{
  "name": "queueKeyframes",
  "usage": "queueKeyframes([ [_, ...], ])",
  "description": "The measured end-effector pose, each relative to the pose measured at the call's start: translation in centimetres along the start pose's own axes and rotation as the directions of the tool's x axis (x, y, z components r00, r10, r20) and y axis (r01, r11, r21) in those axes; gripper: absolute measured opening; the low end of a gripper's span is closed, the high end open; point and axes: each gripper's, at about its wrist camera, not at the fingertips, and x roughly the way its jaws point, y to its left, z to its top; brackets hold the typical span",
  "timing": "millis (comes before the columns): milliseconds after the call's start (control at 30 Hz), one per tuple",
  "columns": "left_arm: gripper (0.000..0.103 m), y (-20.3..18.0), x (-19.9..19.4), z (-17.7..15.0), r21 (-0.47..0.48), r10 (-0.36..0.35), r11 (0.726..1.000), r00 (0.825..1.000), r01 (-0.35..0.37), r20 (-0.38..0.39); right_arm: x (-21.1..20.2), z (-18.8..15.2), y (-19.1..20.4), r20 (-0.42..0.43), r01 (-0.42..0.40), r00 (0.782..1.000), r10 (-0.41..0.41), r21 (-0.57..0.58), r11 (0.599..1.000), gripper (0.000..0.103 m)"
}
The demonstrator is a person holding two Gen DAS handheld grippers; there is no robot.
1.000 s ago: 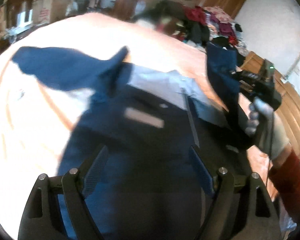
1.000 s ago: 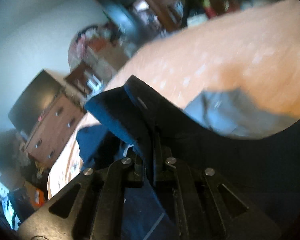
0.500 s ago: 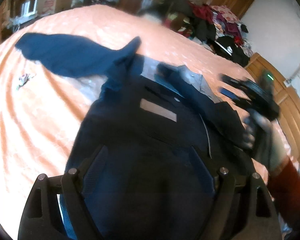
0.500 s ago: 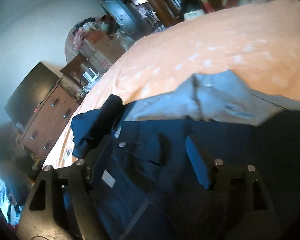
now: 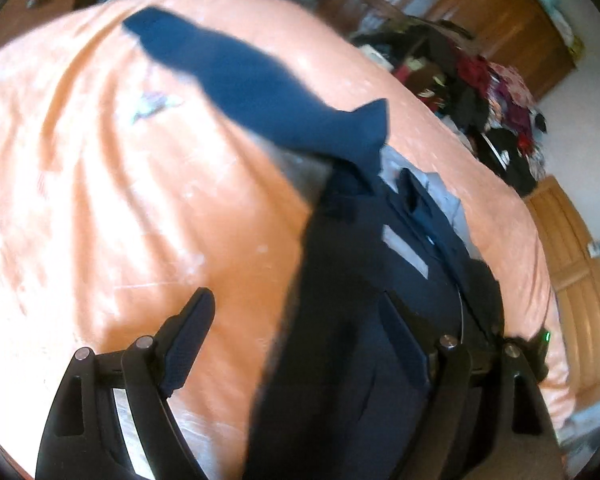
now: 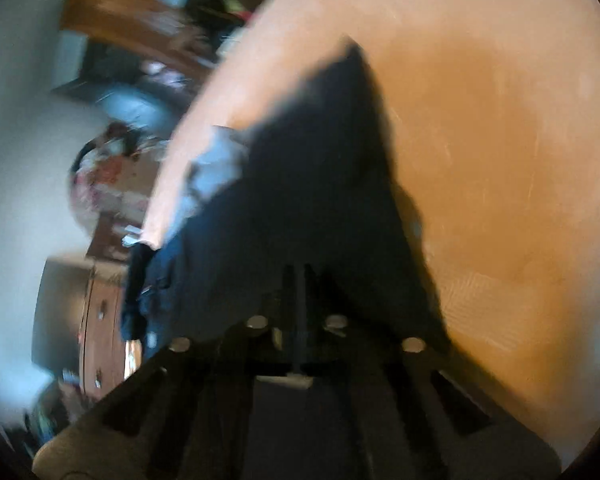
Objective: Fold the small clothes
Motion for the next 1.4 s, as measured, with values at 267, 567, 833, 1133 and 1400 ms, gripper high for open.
queueKeyframes([
  [267,0.086,-1.3,1.4,-0.1,0.064,0.034,0.997,0.999,-0.033,-0.021,3.7,7.1,-3.5,-0.206,-0.062,0.977,0.062,0.003,0.998,0.021],
  [567,0.086,-2.5,3.3,0.8,0.064,0.077,0.995,0.997,-0.076,-0.023,9.3,16.0,-3.8,-0.134,0.064,0.988,-0.075,-0.085,0.994,0.0],
  [833,0.086,-1.5,3.4,4.0,-0.042,0.01,0.999,1.0,-0.009,0.017,4.1,7.3,2.6,-0.133,-0.07,0.99,0.038,-0.239,0.969,0.048],
  [1133,0.092,3.4,3.8,13.8,-0.196,0.119,0.976,0.987,-0.096,0.112,1.4,-1.4,0.4,-0.141,-0.082,0.988,0.062,-0.142,0.986,0.054],
  [1400,0.093,10.1,8.6,21.3,-0.336,0.331,0.888,0.943,-0.314,-0.008,1.5,-0.5,0.0,-0.12,-0.09,0.99,0.072,-0.151,0.984,0.055],
])
